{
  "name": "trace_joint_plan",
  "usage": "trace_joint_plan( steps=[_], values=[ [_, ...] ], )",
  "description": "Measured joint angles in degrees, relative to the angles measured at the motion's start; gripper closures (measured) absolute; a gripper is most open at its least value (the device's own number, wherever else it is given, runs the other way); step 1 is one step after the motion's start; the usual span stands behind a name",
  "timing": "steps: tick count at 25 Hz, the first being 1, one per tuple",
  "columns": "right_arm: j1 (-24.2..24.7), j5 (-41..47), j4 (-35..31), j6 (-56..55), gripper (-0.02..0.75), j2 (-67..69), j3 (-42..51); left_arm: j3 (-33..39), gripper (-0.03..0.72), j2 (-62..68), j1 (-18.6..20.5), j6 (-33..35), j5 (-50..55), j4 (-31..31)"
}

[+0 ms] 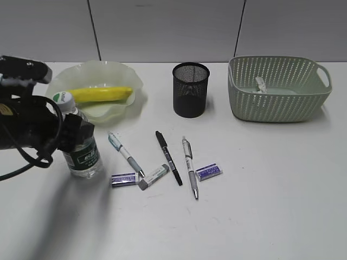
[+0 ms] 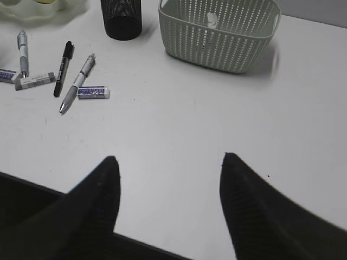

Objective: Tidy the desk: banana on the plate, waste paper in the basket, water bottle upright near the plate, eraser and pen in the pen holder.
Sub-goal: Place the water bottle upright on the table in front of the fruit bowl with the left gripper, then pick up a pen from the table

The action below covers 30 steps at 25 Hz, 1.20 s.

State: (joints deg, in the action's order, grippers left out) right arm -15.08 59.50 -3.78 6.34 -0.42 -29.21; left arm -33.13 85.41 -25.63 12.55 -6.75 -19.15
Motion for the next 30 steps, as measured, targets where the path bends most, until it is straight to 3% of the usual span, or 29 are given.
trace_joint_plan(
  steps=[5,14,18,23,30],
  values=[
    [0.0,0.0,0.0,0.0,0.271,0.0,0.0,0.0,0.085,-8.1,0.0,0.0,5.1,-0.2],
    [0.0,0.0,0.0,0.0,0.272,0.0,0.0,0.0,0.1,-30.5,0.4,0.0,30.2,0.4],
    [0.0,0.0,0.0,0.0,0.272,0.0,0.0,0.0,0.102,-44.3,3.7,-1.5,41.8,2.5],
    [0.0,0.0,0.0,0.0,0.272,0.0,0.0,-1.6,0.143,-57.5,9.2,-3.5,55.9,9.5],
    [0.0,0.0,0.0,0.0,0.272,0.0,0.0,-1.4,0.223,-67.3,9.6,-4.7,70.4,12.3]
  ],
)
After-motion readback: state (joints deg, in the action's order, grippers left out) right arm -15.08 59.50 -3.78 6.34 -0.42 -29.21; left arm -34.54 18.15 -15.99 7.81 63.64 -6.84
